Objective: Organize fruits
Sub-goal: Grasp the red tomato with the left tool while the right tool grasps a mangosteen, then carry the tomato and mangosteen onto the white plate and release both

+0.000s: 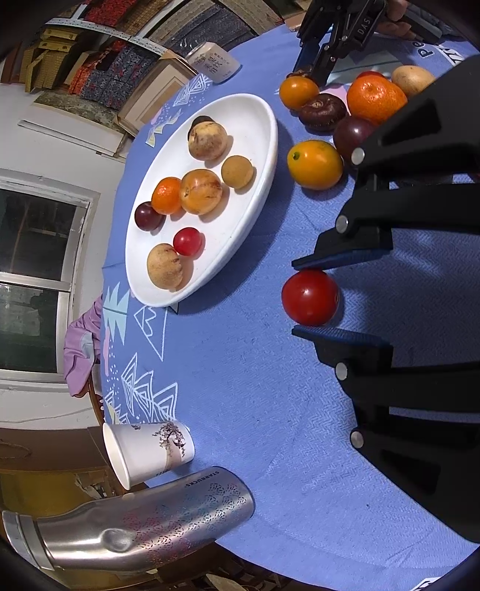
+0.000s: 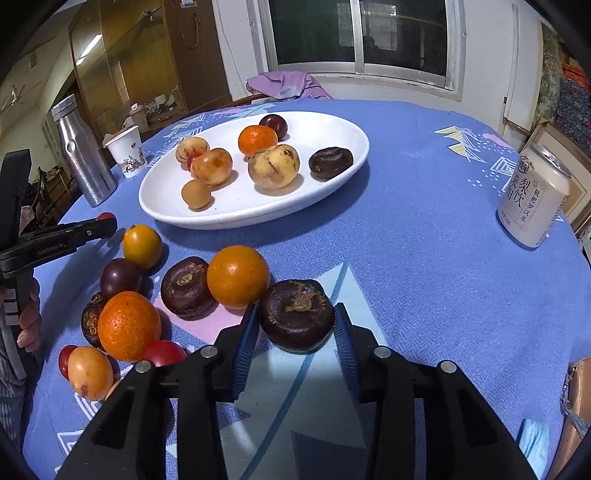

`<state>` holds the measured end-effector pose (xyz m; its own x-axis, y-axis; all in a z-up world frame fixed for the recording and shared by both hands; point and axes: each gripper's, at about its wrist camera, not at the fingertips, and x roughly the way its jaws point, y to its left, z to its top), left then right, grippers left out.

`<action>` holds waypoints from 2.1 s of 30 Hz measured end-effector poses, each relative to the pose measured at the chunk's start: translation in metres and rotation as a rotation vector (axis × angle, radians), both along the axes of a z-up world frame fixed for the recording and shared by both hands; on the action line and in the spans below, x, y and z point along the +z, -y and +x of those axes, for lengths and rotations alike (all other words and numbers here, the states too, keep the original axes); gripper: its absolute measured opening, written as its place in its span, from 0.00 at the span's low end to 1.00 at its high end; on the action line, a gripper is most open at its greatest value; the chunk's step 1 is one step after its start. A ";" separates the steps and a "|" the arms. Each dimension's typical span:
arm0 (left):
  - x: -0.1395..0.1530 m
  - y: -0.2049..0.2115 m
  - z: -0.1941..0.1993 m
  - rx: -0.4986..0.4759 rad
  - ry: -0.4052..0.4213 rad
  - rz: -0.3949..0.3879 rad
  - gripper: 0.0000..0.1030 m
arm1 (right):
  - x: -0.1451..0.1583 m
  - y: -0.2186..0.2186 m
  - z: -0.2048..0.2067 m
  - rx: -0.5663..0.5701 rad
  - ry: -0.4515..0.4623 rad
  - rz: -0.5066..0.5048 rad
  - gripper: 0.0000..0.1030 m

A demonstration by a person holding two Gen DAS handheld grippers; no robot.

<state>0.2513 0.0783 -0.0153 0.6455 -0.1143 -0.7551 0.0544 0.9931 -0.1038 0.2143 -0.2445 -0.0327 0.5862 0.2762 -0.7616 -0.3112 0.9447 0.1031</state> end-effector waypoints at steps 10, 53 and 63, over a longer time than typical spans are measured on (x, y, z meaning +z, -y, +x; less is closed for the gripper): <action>0.045 -0.001 -0.020 0.009 0.114 -0.044 0.28 | 0.042 0.036 -0.014 -0.074 0.103 0.136 0.40; 0.032 0.063 0.061 -0.055 0.047 -0.009 0.43 | 0.050 -0.051 0.057 0.040 0.046 0.160 0.42; 0.048 0.044 0.005 -0.019 0.103 0.002 0.59 | 0.097 -0.014 -0.004 0.034 0.159 0.253 0.57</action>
<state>0.2560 0.0341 0.0324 0.7176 -0.1257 -0.6850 0.0834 0.9920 -0.0947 0.2100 -0.2309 0.0646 0.6800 0.4670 -0.5653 -0.3731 0.8840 0.2815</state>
